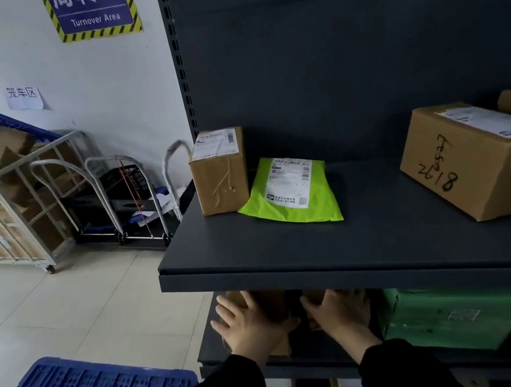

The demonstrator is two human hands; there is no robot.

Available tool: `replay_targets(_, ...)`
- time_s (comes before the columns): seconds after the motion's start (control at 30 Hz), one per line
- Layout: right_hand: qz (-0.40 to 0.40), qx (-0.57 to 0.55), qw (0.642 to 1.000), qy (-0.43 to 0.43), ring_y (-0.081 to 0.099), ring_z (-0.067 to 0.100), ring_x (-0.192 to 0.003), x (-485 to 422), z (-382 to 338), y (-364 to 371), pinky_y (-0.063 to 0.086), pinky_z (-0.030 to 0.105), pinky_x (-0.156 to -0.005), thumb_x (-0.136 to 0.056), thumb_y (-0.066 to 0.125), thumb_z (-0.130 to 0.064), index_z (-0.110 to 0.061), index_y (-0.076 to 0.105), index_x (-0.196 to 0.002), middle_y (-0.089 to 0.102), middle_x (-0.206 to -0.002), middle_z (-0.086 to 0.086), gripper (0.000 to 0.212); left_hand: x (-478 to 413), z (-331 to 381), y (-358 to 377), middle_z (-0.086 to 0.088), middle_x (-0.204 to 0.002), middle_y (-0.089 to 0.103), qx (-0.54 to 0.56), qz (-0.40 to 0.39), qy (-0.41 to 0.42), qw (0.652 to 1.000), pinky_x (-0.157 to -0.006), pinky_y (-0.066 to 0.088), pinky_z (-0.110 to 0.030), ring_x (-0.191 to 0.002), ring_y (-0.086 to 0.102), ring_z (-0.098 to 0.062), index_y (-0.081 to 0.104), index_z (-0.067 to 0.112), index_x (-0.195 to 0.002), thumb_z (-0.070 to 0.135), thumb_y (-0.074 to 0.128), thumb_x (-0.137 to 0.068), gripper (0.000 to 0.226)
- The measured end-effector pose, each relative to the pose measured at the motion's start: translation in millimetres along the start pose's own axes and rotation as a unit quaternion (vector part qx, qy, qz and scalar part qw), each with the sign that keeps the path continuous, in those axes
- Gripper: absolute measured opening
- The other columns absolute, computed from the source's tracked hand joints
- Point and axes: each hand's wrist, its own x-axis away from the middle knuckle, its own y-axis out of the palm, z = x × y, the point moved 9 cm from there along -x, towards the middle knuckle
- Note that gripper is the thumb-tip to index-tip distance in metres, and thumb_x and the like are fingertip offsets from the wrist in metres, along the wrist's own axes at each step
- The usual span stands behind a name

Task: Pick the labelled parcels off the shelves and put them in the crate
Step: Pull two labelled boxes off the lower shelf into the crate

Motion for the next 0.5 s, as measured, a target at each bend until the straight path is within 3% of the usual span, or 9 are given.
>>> replay_targets(0.13,-0.015,-0.02,1.0,0.018,0.033,0.036,-0.129,1,5,0,0.033,0.04,-0.102,-0.073,0.051,-0.07,-0.022,0.037,-0.135,0.037,-0.143,0.012,0.08,-2,0,-2,-0.027,-0.153,-0.001,0.026,0.007,0.005,1.0,-0.114,0.01,-0.05,-0.142,0.004,-0.041,-0.003,0.019,-0.149,0.069,0.061,-0.065,0.118)
replay_targets(0.27,-0.043,-0.069,0.996,0.045,0.051,0.034,-0.109,7,19,-2,0.043,0.037,-0.091,-0.055,0.055,-0.071,-0.02,0.05,-0.115,0.054,-0.12,0.013,0.079,-1,-12,-5,-0.022,-0.147,0.017,0.073,0.01,0.009,0.997,-0.11,0.018,-0.048,-0.135,0.018,-0.041,0.012,0.025,-0.147,0.066,0.067,-0.058,0.112)
replay_targets(0.33,-0.046,-0.123,0.99,0.051,0.052,0.033,-0.108,13,29,-6,0.044,0.034,-0.088,-0.059,0.059,-0.066,-0.017,0.053,-0.112,0.057,-0.112,0.01,0.073,1,-23,-7,-0.019,-0.141,0.028,0.108,0.005,-0.005,0.994,-0.109,0.024,-0.048,-0.131,0.026,-0.04,0.023,0.026,-0.143,0.067,0.067,-0.053,0.108)
replay_targets(0.37,-0.043,-0.147,0.987,0.05,0.049,0.034,-0.112,15,33,-9,0.042,0.034,-0.089,-0.063,0.06,-0.064,-0.014,0.05,-0.118,0.055,-0.117,0.012,0.075,2,-29,-9,-0.017,-0.137,0.034,0.141,0.002,-0.014,0.99,-0.108,0.027,-0.047,-0.129,0.031,-0.039,0.027,0.027,-0.141,0.068,0.066,-0.049,0.108)
replay_targets(0.43,-0.043,-0.205,0.976,0.058,0.042,0.034,-0.124,23,43,-13,0.038,0.036,-0.096,-0.074,0.06,-0.059,-0.01,0.04,-0.132,0.048,-0.133,0.015,0.078,8,-38,-15,-0.014,-0.131,0.044,0.26,-0.008,-0.017,0.966,-0.103,0.036,-0.043,-0.119,0.043,-0.034,0.034,0.024,-0.138,0.068,0.061,-0.037,0.114)
replay_targets(0.5,-0.063,-0.316,0.943,0.078,0.044,0.032,-0.124,34,49,-11,0.038,0.033,-0.094,-0.083,0.061,-0.044,-0.005,0.044,-0.132,0.048,-0.135,0.015,0.064,17,-46,-17,-0.01,-0.125,0.049,0.4,-0.023,-0.007,0.916,-0.09,0.042,-0.037,-0.105,0.048,-0.025,0.036,0.013,-0.138,0.064,0.061,-0.029,0.123)
